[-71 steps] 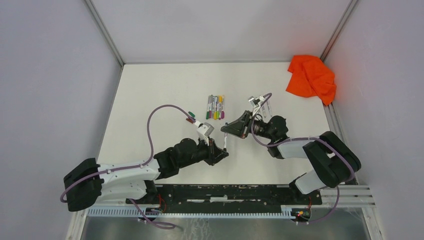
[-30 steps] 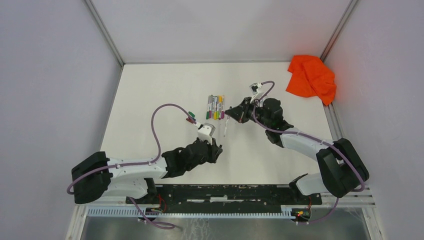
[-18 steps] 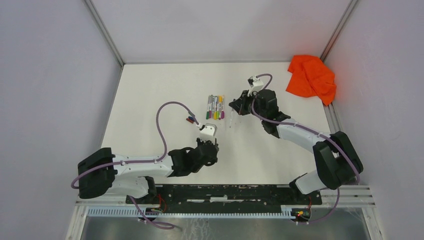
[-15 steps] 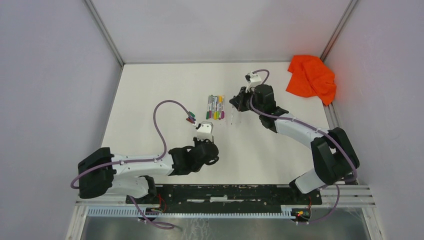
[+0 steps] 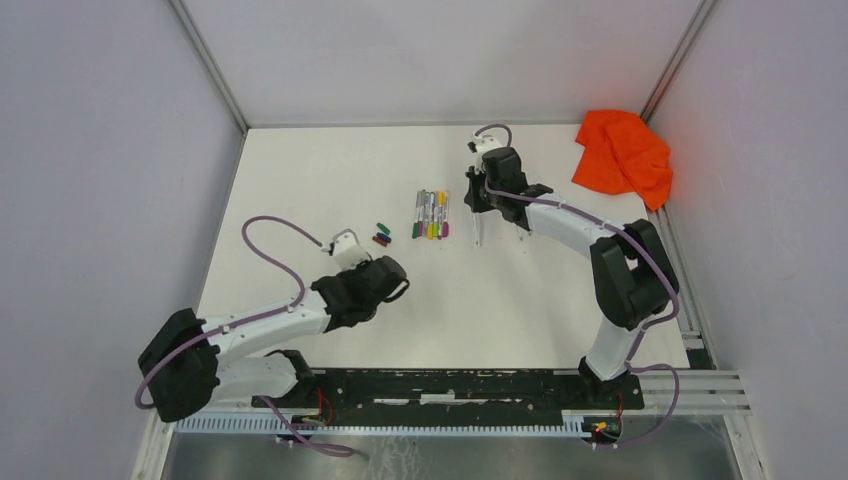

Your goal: Open the pen caps

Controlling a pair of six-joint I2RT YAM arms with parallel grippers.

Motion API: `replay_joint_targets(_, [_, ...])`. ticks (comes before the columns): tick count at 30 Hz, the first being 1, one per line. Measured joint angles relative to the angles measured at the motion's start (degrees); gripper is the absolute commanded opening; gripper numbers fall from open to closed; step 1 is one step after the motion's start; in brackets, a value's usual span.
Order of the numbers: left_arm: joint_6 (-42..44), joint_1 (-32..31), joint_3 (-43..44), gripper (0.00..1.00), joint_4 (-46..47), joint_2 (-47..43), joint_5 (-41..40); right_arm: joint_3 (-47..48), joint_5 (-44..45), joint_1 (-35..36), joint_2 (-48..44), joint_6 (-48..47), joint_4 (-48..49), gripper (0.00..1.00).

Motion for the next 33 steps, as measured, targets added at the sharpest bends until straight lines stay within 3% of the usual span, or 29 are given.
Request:
replay_joint_targets(4, [-3.1,9.0,-4.5,0.02,0.5,-4.6,5.1,3.4,1.3,-0.2,3.3,-1.6,-3.6,0.00])
replay_joint_targets(7, [-4.3,12.5,-4.7,0.02,1.0,-4.6,8.0,4.9,1.7,-0.6,4.8,-2.3,-5.4,0.00])
replay_joint_targets(20, [-7.8,23.7,-1.3,0.02,7.9,9.4,23.1,10.6,2.5,-3.6,9.8,-4.6,-10.0,0.00])
replay_joint_targets(33, [-8.9,29.2,4.4,0.02,10.1,17.5,28.0,16.3,3.1,-5.9,14.6,-6.6,-14.1,0.01])
